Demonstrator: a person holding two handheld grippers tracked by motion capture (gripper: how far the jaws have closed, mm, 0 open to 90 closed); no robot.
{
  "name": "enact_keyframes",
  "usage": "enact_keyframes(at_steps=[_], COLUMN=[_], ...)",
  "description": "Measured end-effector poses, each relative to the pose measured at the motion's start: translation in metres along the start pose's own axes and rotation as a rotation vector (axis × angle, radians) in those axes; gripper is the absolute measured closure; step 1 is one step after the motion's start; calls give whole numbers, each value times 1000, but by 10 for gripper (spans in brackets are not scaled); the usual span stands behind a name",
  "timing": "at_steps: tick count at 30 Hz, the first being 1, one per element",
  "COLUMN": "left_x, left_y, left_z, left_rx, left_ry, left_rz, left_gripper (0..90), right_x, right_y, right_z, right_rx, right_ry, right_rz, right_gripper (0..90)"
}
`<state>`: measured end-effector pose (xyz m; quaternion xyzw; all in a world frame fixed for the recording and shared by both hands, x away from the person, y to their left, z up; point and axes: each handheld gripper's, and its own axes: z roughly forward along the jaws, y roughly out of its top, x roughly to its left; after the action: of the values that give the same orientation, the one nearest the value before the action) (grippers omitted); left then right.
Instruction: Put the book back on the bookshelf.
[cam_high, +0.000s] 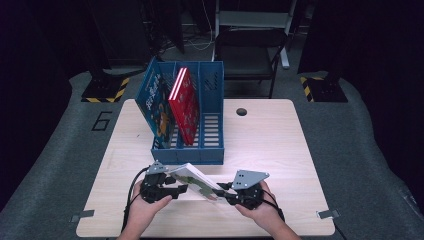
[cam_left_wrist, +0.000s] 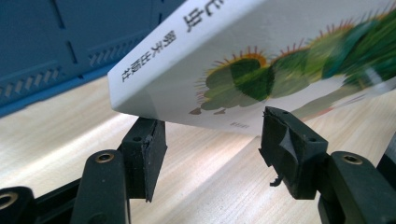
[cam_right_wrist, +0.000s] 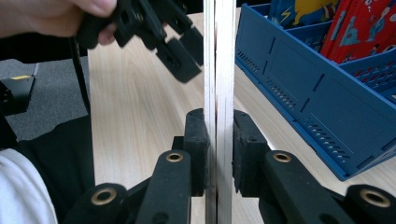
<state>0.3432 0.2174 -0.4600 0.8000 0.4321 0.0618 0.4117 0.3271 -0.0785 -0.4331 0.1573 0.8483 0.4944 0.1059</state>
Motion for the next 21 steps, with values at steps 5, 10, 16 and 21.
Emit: enact_keyframes(at_steps=[5,10,16,21], left_x=[2,3,1,2], left_y=[-6,-11,-15,-16], left_z=[10,18,27,28], left_rx=[26,61,95,111], left_ry=[-31,-50,-49,-59], left_rz=[-18,-41,-24,-33], left_gripper=[407,407,406,404], right_x=[0,1,0,-2], right_y=[1,1,1,0], right_z=[-3,-1,-1,-1], right_rx=[-4,12,14,16], right_ry=[3,3,7,-5], right_rz=[7,0,8,19], right_gripper=[780,781,780,781])
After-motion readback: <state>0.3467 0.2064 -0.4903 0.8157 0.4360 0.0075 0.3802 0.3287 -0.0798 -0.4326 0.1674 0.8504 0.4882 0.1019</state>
